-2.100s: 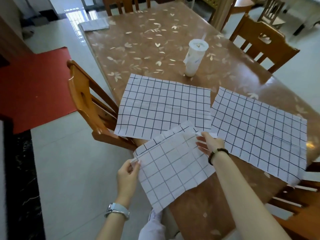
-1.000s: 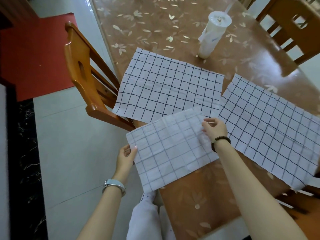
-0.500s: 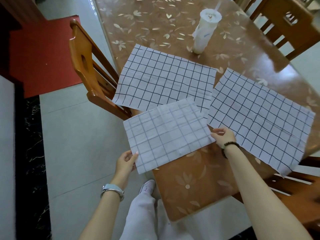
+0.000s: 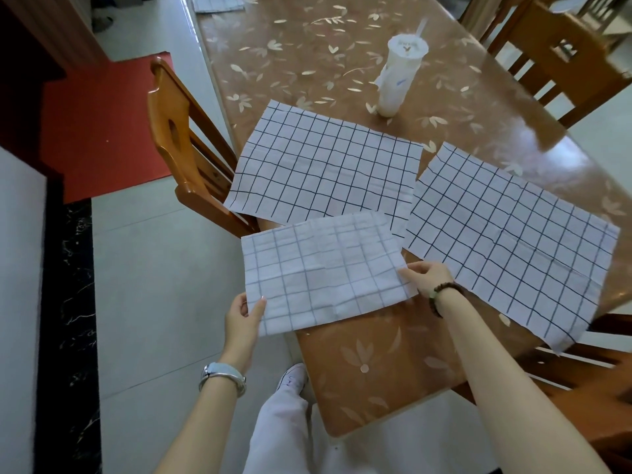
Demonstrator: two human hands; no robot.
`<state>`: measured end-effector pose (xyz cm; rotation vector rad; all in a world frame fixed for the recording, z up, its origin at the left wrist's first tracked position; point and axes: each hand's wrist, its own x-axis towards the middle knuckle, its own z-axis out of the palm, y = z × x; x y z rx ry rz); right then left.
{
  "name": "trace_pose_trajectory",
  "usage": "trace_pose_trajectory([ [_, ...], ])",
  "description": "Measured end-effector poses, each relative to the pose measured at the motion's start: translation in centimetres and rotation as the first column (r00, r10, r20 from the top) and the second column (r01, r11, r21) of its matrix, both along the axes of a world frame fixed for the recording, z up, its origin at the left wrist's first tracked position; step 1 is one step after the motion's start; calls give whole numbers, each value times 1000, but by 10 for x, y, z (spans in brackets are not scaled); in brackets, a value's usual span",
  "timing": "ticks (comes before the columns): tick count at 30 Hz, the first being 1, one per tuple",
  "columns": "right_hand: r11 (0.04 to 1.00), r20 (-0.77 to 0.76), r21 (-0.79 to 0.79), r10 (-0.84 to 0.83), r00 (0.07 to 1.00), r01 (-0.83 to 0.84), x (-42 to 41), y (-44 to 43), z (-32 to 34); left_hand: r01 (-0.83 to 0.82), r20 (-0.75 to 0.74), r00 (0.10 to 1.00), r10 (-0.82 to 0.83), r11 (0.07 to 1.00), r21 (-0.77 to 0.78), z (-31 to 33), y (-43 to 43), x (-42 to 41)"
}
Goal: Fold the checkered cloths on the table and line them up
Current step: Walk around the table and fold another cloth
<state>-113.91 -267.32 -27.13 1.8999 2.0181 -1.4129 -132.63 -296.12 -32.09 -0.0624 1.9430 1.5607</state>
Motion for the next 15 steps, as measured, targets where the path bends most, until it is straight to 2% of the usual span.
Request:
trace_pose_trajectory([
  [5, 999, -2, 35, 40, 999, -40, -2, -3, 4, -6, -59, 998, 5, 1000, -14, 2, 6, -4],
  [9, 995, 25, 99, 12, 1000, -14, 7, -3, 6, 30, -112, 993, -35, 998, -51, -1, 11, -5],
  [13, 997, 22, 75, 3, 1000, -5, 19, -3, 1, 103, -109, 987, -115, 989, -103, -7, 13, -3],
  [15, 998, 1, 67, -9, 1000, 9, 19, -4, 1, 92, -79, 992, -102, 990, -111, -11, 13, -5],
])
